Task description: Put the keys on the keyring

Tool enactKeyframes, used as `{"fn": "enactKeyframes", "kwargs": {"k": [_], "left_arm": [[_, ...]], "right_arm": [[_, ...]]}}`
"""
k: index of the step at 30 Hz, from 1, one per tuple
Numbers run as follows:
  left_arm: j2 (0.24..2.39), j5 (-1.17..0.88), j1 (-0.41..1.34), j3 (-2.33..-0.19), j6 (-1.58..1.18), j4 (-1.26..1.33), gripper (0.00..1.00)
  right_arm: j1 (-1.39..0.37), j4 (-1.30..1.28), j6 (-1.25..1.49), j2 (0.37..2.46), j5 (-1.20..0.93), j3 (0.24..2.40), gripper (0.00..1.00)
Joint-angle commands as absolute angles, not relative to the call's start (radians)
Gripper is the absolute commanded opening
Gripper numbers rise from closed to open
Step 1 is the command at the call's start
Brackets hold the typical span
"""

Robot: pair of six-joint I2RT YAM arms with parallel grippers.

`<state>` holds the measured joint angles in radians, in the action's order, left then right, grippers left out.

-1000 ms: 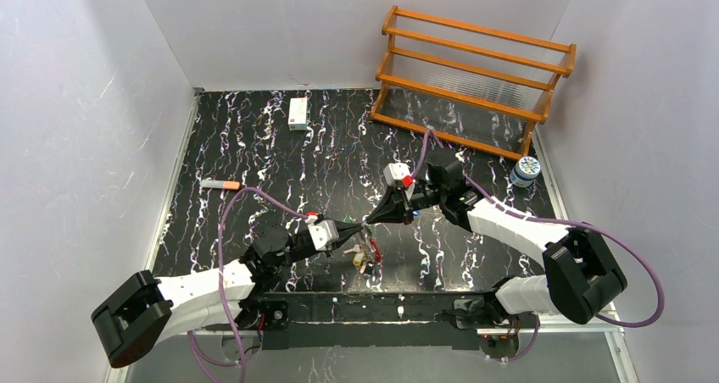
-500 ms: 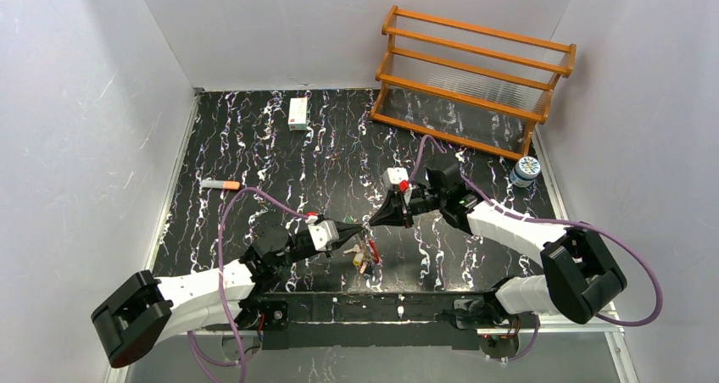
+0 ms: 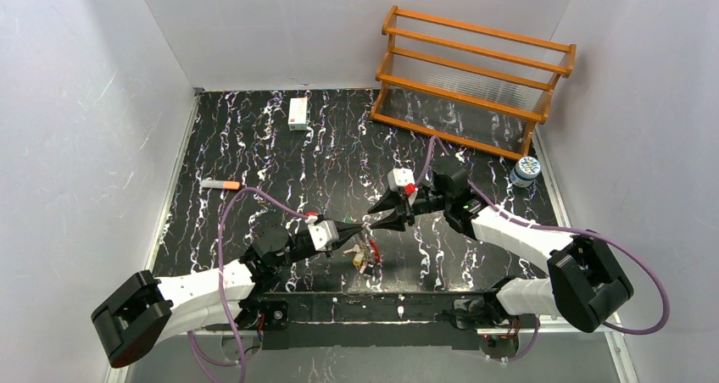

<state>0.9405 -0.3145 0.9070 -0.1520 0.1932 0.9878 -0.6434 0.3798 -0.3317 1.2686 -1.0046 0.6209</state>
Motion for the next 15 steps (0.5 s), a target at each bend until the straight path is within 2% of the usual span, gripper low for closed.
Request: {"fn": "enactKeyframes", "kwargs": {"k": [1,4,12,14,15], "left_arm": [[0.927,-0.318,0.908,-0.166,0.196,1.037,0.00],[0.927,-0.320,0.908,-0.166,0.196,1.036,0.00],[0.915,-0.313,0.909,-0.160,0.196,1.037,0.00],[0.915,-0.312,0.909,-0.158,0.196,1.036,0.00],[0.916,-0.312,0.909,-0.158,0.196,1.037,0.00]], "right_arm": [[-0.656,0.526,-0.271,1.253,-1.046,0.617,0.48],[-0.668,0.540,-0.261,1.274,-1.054,0.629,0.47],[-0.680,0.543,-0.264,1.307,-1.067,0.637,0.34],[-0.680,0.543,-0.264,1.308,-1.073,0.638,0.28],[-0.680,0.541,-0.264,1.312,-1.079,0.640,0.20]]}}
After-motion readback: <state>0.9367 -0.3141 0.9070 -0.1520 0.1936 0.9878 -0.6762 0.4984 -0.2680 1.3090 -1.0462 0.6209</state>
